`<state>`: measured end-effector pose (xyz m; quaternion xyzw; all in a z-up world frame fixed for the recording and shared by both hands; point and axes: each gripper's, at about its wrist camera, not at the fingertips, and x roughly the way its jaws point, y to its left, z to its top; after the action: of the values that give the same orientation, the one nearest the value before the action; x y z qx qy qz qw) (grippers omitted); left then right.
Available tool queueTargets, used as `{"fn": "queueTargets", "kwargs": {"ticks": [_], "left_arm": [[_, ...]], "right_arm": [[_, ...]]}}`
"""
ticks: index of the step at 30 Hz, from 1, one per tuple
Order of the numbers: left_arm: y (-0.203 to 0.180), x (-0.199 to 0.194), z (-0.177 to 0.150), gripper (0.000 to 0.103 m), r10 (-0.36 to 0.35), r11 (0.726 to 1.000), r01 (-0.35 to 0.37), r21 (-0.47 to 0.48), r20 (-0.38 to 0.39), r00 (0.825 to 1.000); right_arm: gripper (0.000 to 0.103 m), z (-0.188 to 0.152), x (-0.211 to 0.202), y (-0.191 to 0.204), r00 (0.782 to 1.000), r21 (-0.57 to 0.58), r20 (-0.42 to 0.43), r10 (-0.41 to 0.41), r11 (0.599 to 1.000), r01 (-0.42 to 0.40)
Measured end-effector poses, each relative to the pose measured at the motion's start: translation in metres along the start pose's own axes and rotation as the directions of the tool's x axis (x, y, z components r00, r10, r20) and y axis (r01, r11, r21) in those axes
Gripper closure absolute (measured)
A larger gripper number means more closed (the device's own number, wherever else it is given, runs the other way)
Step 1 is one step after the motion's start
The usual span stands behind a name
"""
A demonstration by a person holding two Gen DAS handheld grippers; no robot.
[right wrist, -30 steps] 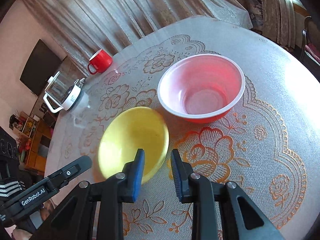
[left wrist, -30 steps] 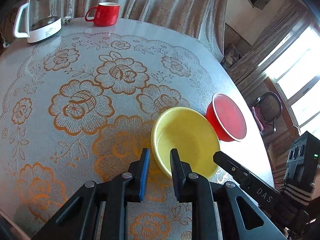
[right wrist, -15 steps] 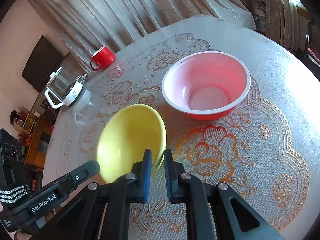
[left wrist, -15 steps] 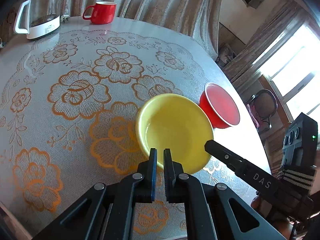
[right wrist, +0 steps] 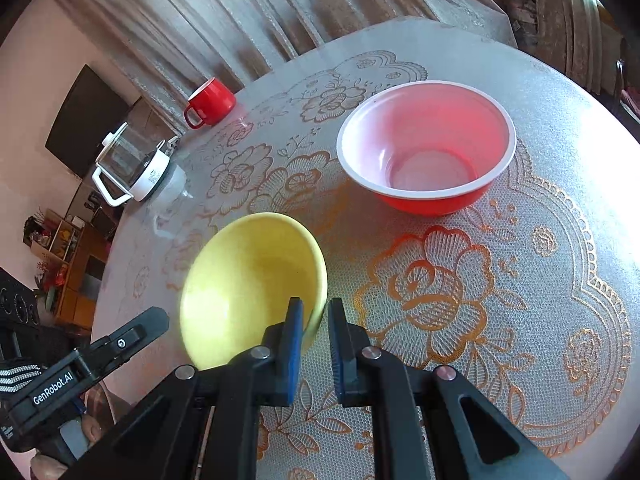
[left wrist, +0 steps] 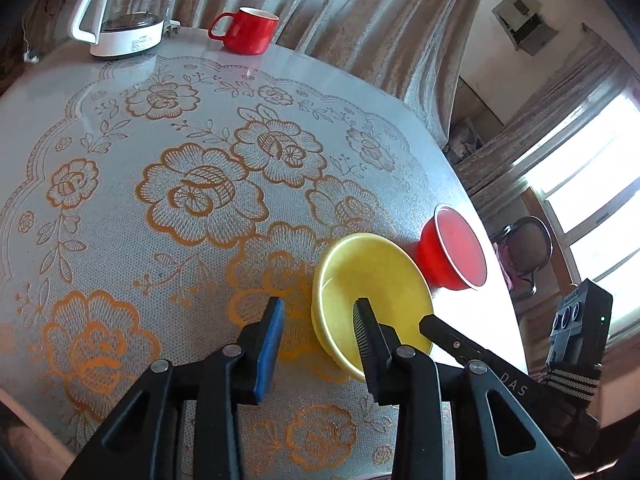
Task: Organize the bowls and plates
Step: 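Lift the yellow bowl with both grippers and carry it over the steel bowl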
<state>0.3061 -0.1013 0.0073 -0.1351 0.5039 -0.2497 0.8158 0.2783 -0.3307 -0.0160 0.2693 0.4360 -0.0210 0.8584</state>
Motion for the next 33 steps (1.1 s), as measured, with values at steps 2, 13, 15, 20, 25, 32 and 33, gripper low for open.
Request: {"fn": "queueTargets", "kwargs": {"ticks": [2, 13, 15, 20, 25, 32, 33], "left_arm": [[-0.003, 0.007, 0.003, 0.067, 0.010, 1.000, -0.010, 0.012, -0.007, 1.000], [-0.012, 0.025, -0.012, 0.093, 0.047, 0.994, -0.040, 0.099, -0.062, 0.997], [-0.010, 0.017, -0.015, 0.093, 0.048, 0.995, -0.042, 0.093, -0.059, 0.997], [-0.011, -0.009, -0.026, 0.092, 0.074, 0.991, -0.071, 0.117, -0.020, 0.997], [-0.008, -0.040, -0.041, 0.092, 0.096, 0.986, -0.100, 0.135, 0.033, 0.995], [0.001, -0.083, -0.064, 0.091, 0.119, 0.980, -0.134, 0.148, 0.104, 0.987], [0.004, -0.089, -0.066, 0.091, 0.122, 0.980, -0.137, 0.142, 0.111, 0.986]], "right_arm": [[0.089, 0.003, 0.002, 0.000, 1.000, 0.003, -0.007, 0.012, 1.000, -0.012], [0.092, -0.002, 0.008, 0.007, 0.999, -0.054, -0.026, -0.023, 0.998, 0.021], [0.092, -0.005, 0.006, 0.009, 0.999, -0.045, -0.031, -0.013, 0.999, 0.011], [0.092, -0.014, -0.004, 0.021, 0.999, -0.067, -0.038, -0.003, 0.998, 0.000], [0.092, -0.026, -0.017, 0.038, 0.999, -0.088, -0.035, 0.023, 0.996, -0.026], [0.092, -0.048, -0.035, 0.066, 0.998, -0.137, -0.033, 0.059, 0.989, -0.063], [0.092, -0.050, -0.037, 0.071, 0.997, -0.148, -0.031, 0.065, 0.987, -0.069]]}}
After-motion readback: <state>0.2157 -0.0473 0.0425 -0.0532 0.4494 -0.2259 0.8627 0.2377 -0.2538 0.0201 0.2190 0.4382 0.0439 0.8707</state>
